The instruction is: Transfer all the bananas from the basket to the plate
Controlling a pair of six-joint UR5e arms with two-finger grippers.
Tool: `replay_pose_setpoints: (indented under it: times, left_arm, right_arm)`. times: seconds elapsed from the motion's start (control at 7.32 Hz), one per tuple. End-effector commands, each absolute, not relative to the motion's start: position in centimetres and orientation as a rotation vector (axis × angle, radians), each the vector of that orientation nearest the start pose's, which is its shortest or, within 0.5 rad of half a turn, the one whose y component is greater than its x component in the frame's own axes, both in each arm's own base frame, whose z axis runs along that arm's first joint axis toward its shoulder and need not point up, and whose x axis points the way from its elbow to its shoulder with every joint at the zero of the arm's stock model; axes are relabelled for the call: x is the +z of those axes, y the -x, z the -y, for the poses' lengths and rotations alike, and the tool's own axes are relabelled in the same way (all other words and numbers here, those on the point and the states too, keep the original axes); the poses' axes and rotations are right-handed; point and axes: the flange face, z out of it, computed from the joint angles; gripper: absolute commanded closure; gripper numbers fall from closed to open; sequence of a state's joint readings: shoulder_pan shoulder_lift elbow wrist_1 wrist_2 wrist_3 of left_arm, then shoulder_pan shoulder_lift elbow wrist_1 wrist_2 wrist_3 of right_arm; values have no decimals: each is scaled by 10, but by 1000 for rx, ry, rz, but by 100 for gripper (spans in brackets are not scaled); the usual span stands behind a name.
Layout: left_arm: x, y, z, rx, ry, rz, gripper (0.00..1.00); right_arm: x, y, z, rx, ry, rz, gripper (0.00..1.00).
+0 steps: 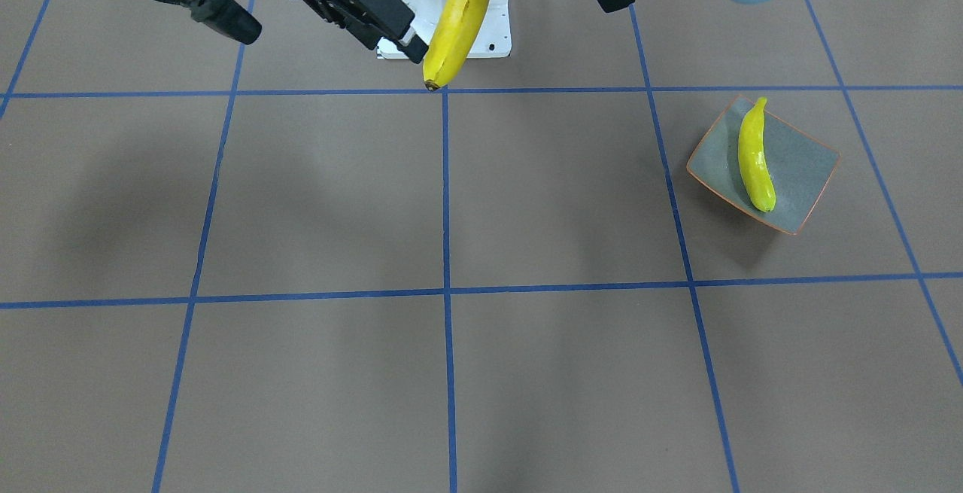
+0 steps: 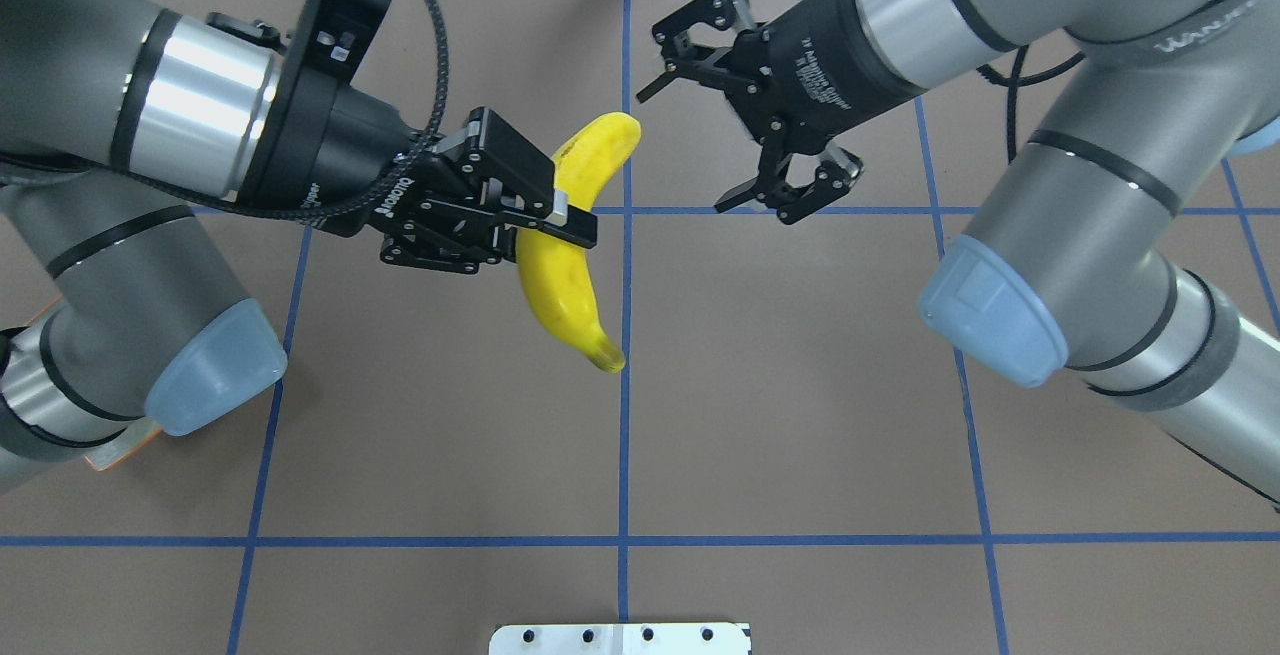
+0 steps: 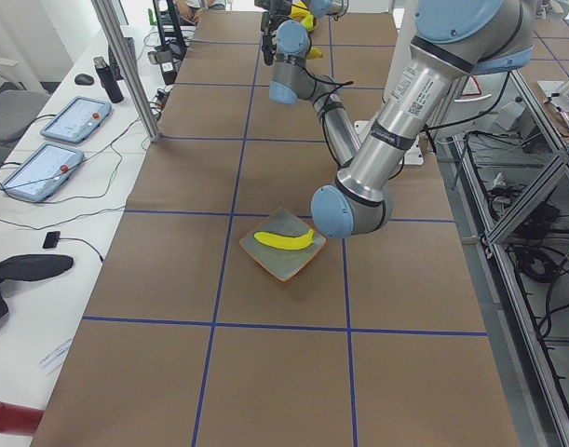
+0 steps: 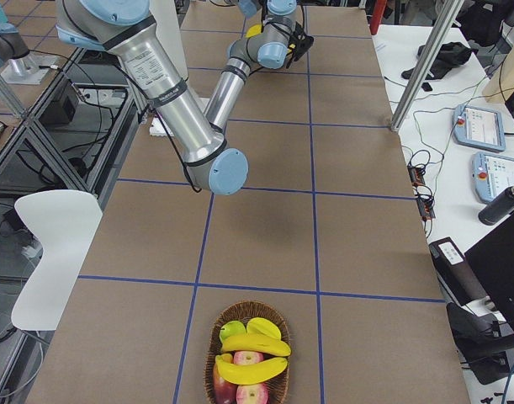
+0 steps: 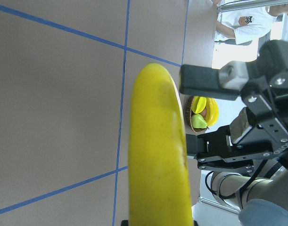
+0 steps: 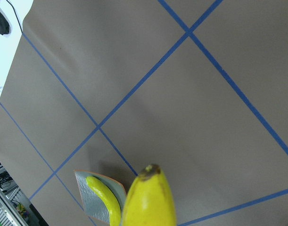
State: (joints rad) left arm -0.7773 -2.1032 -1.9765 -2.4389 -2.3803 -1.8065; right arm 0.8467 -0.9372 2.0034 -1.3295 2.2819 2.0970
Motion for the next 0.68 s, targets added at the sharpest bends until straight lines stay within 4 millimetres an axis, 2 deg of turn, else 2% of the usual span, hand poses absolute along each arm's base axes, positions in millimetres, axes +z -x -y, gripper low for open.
replay_pose_setpoints:
  times: [0.0, 0.14, 0.27, 0.55]
  left_arm:
    - [185, -270, 374, -75, 94, -1683, 100]
    - [235, -252, 367, -105, 93, -1665, 100]
    - [272, -224, 370, -158, 79, -1639, 100]
    - [323, -160, 387, -259, 116, -1561, 100]
  right_arm:
    - [133, 275, 476, 775, 346, 1297, 0]
    - [158, 269, 481, 770, 318, 1266, 0]
    - [176, 264, 487, 775, 288, 1241, 0]
    - [203, 268, 502, 813, 263, 1190, 0]
